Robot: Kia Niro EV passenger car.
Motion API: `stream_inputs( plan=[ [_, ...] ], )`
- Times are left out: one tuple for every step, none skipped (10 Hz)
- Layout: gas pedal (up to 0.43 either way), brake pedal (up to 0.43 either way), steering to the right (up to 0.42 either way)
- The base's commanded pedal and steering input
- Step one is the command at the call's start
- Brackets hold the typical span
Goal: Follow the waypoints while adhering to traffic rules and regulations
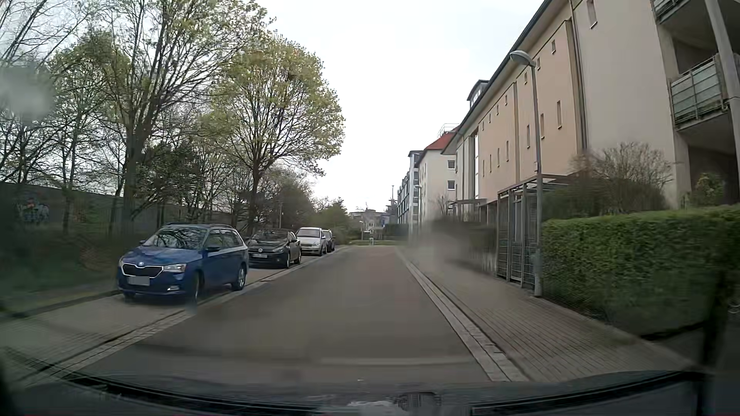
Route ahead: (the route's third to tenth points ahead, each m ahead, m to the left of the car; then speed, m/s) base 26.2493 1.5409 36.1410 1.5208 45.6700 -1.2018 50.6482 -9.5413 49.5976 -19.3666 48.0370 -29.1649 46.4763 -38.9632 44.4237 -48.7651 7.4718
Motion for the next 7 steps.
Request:
stream_inputs(
  plan=[
    [0.098,0.000,0.003],
    [0.098,0.000,0.003],
    [0.098,0.000,0.003],
    [0.098,0.000,0.003],
    [0.098,0.000,0.003],
    [0.098,0.000,0.003],
    [0.098,0.000,0.003]
  ],
)
